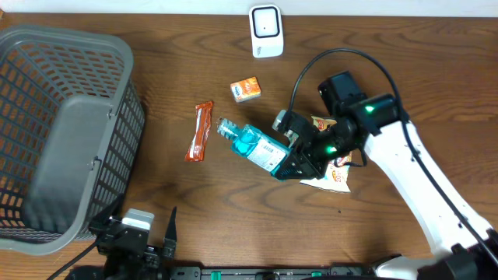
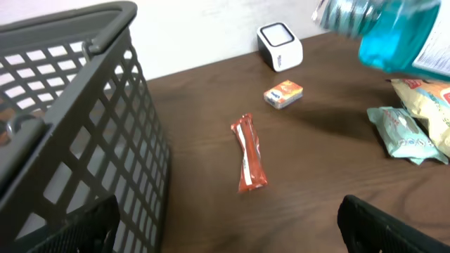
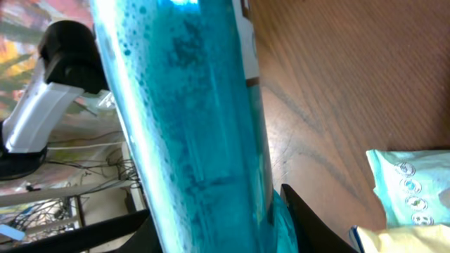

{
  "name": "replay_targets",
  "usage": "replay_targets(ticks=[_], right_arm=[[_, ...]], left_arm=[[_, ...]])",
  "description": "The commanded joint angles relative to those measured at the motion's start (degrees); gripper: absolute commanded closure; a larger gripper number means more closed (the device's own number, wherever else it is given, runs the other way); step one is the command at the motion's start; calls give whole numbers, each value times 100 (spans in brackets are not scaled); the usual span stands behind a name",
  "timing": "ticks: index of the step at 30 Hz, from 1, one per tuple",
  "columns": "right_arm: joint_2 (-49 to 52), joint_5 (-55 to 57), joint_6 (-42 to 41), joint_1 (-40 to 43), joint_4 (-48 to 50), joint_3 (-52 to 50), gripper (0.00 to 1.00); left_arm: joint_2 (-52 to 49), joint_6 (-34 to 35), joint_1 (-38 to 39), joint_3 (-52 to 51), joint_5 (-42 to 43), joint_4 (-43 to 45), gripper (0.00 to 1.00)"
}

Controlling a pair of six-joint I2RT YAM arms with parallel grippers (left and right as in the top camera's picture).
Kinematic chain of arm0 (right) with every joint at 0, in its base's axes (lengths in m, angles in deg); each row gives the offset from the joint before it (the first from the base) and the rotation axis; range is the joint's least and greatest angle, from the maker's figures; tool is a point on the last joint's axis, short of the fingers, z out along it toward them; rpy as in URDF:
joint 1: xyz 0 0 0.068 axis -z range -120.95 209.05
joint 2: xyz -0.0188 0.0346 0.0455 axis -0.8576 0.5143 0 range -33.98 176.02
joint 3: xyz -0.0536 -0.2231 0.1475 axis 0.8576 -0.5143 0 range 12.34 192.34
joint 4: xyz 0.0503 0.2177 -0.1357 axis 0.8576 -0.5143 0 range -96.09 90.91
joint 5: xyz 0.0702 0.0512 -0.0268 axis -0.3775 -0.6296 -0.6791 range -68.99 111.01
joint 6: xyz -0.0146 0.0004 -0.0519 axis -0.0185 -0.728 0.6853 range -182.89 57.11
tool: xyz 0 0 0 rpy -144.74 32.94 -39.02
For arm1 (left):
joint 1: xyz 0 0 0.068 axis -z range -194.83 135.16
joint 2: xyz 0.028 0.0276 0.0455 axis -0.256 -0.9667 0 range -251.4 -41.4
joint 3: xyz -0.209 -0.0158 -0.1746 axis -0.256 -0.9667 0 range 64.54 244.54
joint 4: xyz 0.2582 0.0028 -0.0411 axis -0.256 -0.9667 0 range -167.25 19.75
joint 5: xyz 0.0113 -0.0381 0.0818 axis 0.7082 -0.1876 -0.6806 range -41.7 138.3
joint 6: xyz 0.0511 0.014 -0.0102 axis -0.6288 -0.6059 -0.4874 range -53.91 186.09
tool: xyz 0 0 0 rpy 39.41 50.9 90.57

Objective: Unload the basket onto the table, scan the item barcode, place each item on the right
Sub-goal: 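Lift the blue bottle with the right gripper and reorient it, then swing the blue bottle to the scanner with the right gripper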

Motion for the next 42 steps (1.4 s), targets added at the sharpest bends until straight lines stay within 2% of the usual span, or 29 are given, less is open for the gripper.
replay_targets(ticks=[1,6,8,11,20,24,28,34,36,40,42], right_arm=[[-435,-448,-4,17,-101,74,98],[-756,-293,-103,17,-326,72,99],[-874,310,-103,17,-223,70,99],[-885,1335,-667,13,452,57,99],[-442,2909,-852,13,2682,-433,98],[28,3067,-957,0,3622,-509,99],[590,3934,-953,-31,4704,-509,98],[1532,4857,81,-59,6579,-509,99],[2004,5329,345,-57,7772,-507,99],[2758,5840,868,-61,9464,-450,99],[3077,6050,1126,-57,9930,-323,99]], left_arm=[[13,-31,-31,24,70,-247,2],[13,-31,-31,24,70,-780,2],[13,-31,-31,24,70,-986,1],[13,-33,-31,24,70,-1080,2],[13,-31,-31,24,70,-1082,2],[13,-33,-31,24,70,-1080,2],[13,-31,-31,24,70,-1080,2],[13,-31,-31,24,70,-1082,2],[13,-33,-31,24,70,-1080,2],[13,-31,-31,24,70,-1080,2],[13,-33,-31,24,70,-1082,2]])
